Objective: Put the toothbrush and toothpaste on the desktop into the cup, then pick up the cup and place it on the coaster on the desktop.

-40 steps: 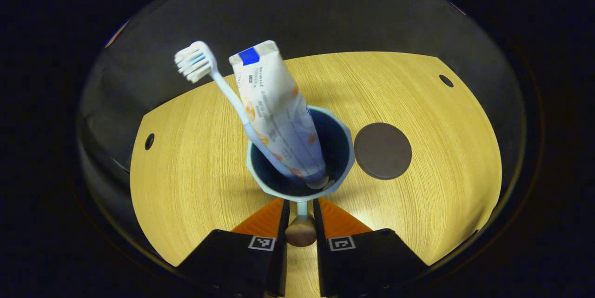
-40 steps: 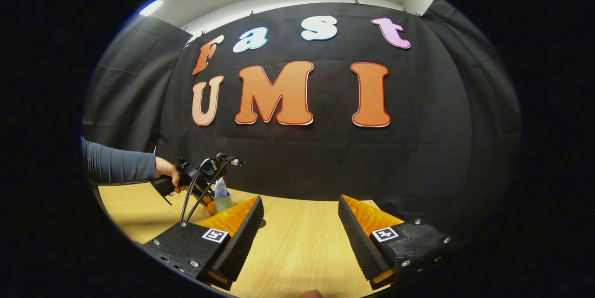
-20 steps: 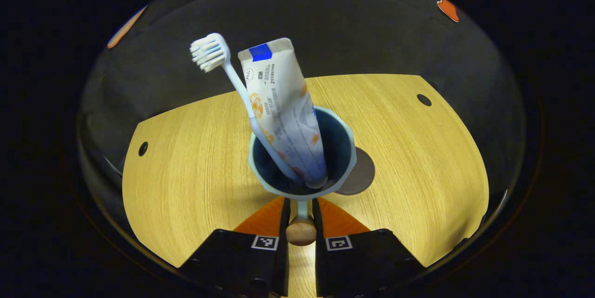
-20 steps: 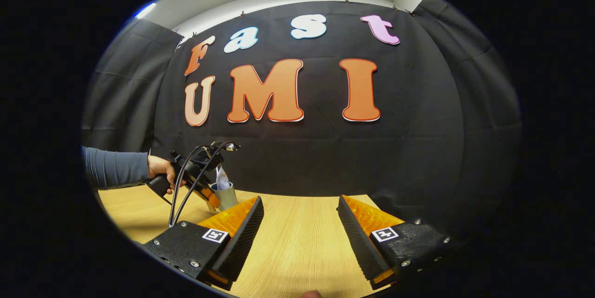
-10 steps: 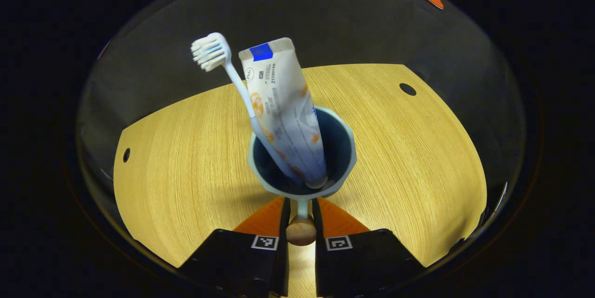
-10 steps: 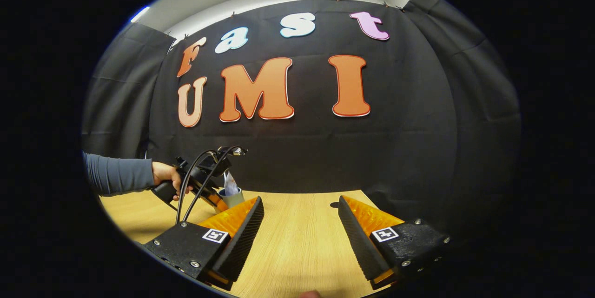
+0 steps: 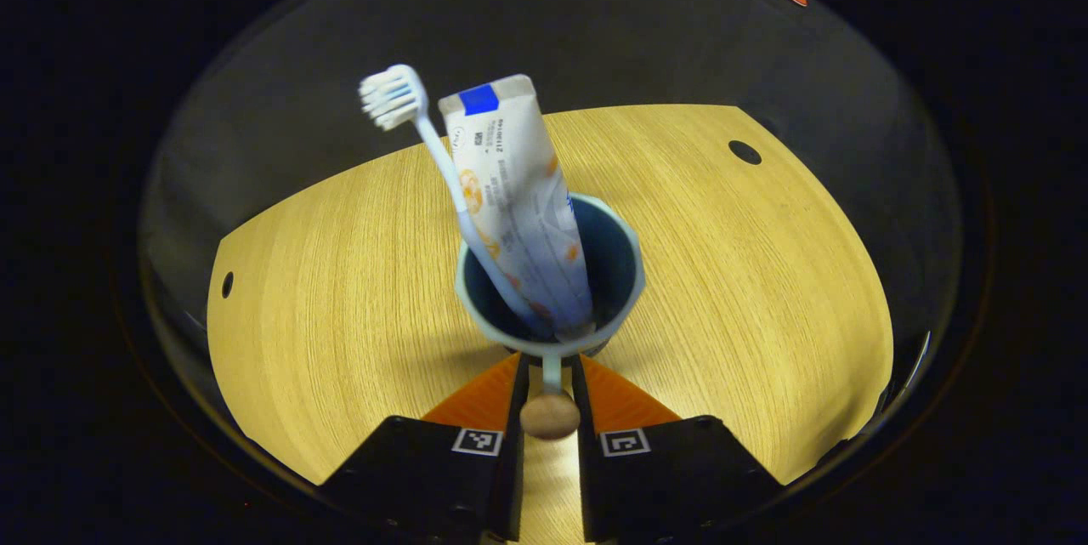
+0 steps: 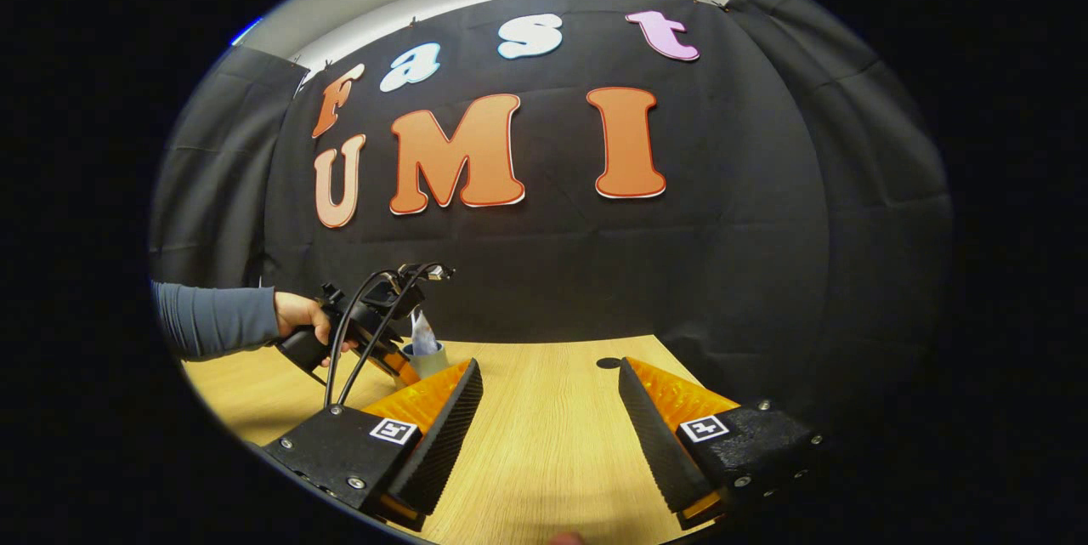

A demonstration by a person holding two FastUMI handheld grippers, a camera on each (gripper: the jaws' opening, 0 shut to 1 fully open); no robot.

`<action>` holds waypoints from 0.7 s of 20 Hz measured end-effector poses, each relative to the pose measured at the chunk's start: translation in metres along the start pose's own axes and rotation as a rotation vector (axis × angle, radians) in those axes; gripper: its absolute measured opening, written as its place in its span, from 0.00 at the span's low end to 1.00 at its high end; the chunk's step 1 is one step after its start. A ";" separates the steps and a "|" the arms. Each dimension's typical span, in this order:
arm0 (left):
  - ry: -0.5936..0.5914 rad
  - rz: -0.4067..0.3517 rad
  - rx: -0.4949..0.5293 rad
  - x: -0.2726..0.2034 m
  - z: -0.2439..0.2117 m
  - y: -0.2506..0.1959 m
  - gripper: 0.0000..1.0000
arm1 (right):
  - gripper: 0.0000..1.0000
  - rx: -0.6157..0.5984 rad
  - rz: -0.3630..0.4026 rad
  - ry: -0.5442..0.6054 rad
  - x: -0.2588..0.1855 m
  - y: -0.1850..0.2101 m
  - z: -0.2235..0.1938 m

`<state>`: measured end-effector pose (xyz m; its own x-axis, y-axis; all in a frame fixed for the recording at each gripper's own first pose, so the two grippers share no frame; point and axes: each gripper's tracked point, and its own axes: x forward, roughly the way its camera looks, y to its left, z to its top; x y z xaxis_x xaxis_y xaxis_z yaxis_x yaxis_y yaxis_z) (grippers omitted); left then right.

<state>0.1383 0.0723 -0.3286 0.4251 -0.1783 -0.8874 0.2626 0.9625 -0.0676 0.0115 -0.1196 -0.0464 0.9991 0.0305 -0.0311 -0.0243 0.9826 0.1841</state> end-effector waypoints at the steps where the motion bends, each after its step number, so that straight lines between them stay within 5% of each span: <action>1: -0.023 -0.009 0.004 -0.004 0.001 0.000 0.39 | 1.00 0.001 -0.002 0.001 0.000 0.000 0.000; 5: -0.115 -0.011 0.025 -0.028 0.008 0.003 0.90 | 0.96 0.007 0.000 -0.005 0.005 0.008 0.005; 7: -0.150 -0.022 0.035 -0.041 -0.001 0.005 1.00 | 0.96 0.005 0.001 -0.011 0.008 0.014 0.008; 14: -0.295 0.023 0.036 -0.112 -0.022 0.034 1.00 | 0.96 0.030 0.040 -0.045 0.026 0.056 0.025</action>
<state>0.0807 0.1294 -0.2416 0.6635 -0.2135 -0.7171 0.2785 0.9600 -0.0281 0.0373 -0.0688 -0.0121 0.9980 0.0605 0.0206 -0.0635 0.9749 0.2135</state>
